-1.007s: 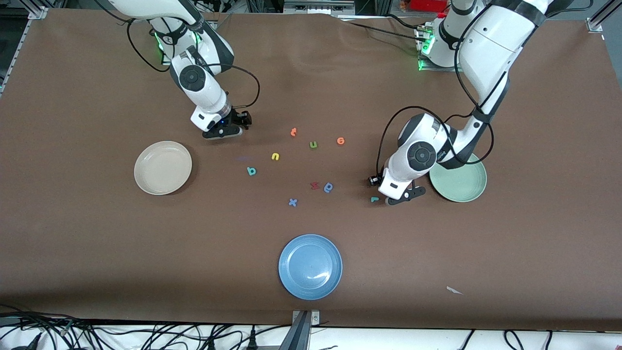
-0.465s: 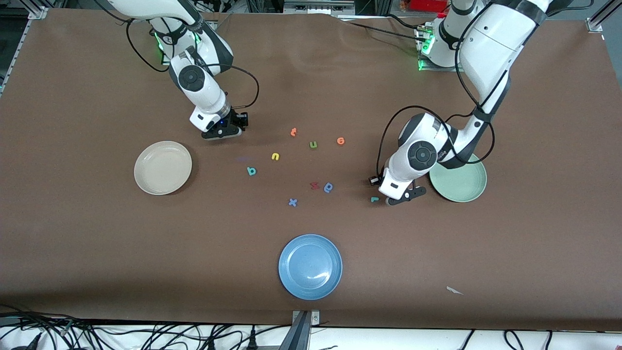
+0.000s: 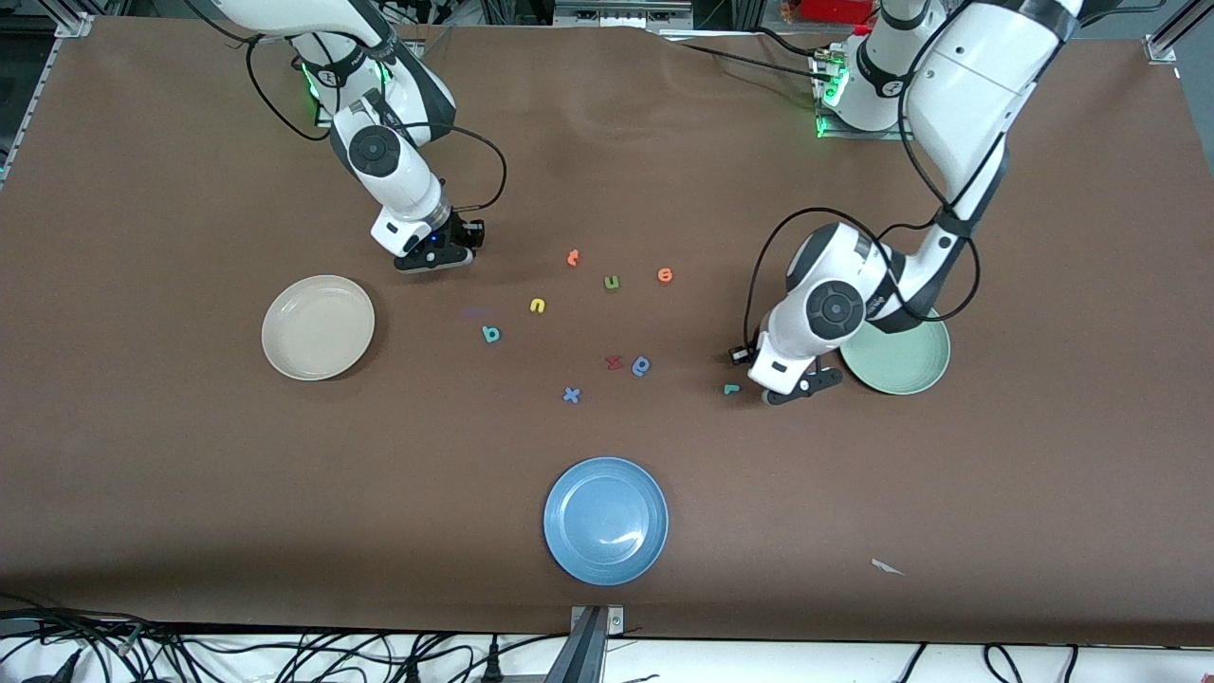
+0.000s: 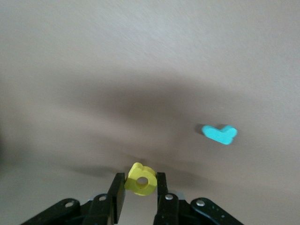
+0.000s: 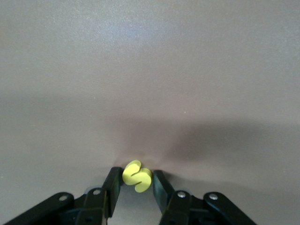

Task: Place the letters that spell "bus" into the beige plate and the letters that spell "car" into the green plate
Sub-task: 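Place the yellow o in the green plate while the right lifts s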

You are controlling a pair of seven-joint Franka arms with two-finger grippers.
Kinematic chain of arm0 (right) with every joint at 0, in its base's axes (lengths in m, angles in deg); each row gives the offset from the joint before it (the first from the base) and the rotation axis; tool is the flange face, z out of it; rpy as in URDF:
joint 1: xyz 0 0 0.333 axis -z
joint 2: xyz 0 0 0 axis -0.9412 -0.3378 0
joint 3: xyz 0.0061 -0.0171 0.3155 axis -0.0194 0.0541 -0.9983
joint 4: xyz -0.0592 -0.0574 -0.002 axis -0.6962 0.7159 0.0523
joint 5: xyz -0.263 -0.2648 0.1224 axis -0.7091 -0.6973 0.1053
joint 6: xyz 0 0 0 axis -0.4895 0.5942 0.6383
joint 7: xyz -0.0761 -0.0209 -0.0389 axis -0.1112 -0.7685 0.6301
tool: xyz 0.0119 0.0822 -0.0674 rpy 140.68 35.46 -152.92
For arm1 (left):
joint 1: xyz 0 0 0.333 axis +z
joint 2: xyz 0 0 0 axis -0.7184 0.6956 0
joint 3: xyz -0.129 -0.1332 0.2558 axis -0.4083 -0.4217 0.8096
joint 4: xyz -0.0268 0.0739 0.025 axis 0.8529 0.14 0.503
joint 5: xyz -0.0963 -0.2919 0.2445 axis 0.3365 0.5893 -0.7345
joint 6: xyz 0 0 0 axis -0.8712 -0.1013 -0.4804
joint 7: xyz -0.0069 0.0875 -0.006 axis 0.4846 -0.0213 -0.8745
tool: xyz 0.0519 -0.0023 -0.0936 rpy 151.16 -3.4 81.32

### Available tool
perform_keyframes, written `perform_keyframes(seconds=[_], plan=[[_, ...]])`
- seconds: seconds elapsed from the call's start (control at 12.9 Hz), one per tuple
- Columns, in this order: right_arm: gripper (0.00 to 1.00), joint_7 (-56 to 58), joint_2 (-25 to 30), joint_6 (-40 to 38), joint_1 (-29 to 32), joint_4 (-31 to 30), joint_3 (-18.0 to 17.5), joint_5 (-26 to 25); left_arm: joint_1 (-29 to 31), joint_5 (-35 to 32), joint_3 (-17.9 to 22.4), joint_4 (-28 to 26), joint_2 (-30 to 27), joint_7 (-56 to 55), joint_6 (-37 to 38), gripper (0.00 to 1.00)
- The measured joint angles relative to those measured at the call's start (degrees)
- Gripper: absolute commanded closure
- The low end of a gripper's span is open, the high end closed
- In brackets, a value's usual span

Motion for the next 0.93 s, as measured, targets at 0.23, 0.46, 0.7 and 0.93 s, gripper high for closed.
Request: perform_keyframes(seconds=[0.23, 0.46, 0.7, 0.93], plan=[[0.85, 0.0, 0.2, 0.0, 0.0, 0.0, 0.0, 0.0, 4.4, 0.0, 0.1, 0.8, -4.3, 9.0, 9.6, 0.90], [0.85, 0.0, 0.3, -0.1, 0.0, 0.0, 0.0, -0.1, 9.8, -0.1, 0.3, 0.5, -6.3, 18.9, 14.2, 0.90], [0.85, 0.0, 2.3, -2.4, 0.3, 0.2, 0.1, -0.5, 12.8, -0.1, 0.4, -1.1, -6.4, 23.9, 14.5, 0.90], [0.85, 1.0, 6.2, -5.8, 0.7, 0.8, 0.3, -0.7, 14.1, -0.1, 0.4, -2.4, -5.9, 25.9, 14.4, 0.89]])
